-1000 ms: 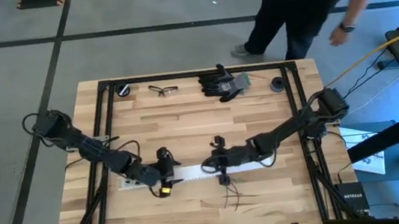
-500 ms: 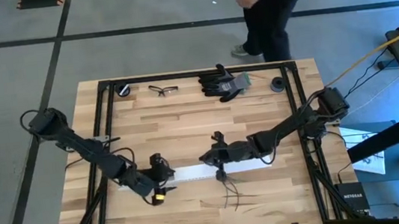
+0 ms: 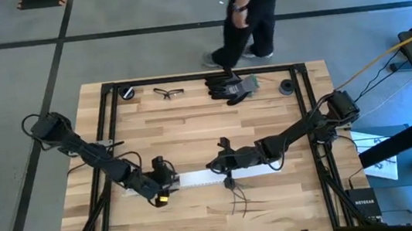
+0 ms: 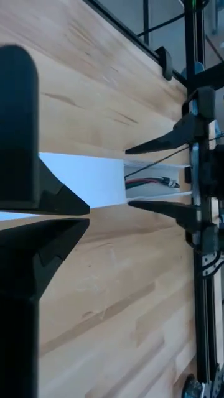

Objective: Ziptie cables
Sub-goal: Close the cable duct

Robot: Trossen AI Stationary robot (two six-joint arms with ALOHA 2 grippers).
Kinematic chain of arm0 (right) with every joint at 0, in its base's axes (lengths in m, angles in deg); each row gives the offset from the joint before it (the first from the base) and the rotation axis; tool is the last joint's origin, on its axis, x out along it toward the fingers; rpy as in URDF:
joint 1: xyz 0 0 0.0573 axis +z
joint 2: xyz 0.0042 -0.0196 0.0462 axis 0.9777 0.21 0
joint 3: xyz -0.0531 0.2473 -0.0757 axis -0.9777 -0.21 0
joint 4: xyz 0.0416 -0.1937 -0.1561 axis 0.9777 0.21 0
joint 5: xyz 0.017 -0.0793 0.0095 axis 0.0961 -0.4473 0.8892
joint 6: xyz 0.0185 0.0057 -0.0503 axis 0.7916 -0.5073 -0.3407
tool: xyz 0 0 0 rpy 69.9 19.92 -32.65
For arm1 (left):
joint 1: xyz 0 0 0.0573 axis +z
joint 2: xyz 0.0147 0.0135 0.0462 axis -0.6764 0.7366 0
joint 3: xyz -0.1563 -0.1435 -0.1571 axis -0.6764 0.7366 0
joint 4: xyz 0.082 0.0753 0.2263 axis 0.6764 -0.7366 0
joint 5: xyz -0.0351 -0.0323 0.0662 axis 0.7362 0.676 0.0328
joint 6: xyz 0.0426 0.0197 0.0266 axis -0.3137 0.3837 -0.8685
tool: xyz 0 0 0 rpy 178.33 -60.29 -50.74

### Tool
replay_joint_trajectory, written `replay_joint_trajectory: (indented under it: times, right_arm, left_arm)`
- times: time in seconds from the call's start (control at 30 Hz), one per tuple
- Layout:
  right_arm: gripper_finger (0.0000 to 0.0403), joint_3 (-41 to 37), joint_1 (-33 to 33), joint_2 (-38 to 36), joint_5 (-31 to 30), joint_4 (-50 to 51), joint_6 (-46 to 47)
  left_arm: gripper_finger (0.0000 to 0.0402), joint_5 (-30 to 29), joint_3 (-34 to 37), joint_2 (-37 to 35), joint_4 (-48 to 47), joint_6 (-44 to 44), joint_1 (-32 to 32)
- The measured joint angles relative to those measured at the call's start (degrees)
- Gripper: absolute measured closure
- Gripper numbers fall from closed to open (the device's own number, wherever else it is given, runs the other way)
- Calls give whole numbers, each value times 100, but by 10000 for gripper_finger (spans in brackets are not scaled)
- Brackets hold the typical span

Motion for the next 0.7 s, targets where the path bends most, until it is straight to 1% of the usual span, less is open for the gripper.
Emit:
replay_joint_trajectory:
  times: [0.07,0.17,0.3,0.37,0.47,0.6,0.67,0.7]
  right_arm:
    - [398,0,1,0,1,27,0]
    - [398,0,1,0,0,9,-18]
    - [398,2,1,124,60,-31,-61]
    - [398,70,1,325,297,-44,-14]
    - [398,337,3,665,481,44,-11]
    - [398,867,3,894,658,659,-7]
    - [398,1056,3,1023,652,1105,-5]
    - [398,1121,3,1087,642,1177,-3]
  left_arm:
    - [125,-75,68,105,122,92,-50]
    - [125,-248,111,227,54,67,-62]
    - [128,-285,101,225,174,-4,-15]
    - [140,-285,103,225,186,-40,-21]
    - [170,-270,103,225,244,-87,-21]
    - [201,-285,103,225,244,-84,-21]
    - [207,-285,103,225,248,-85,-21]
    - [207,-285,103,225,239,-84,-21]
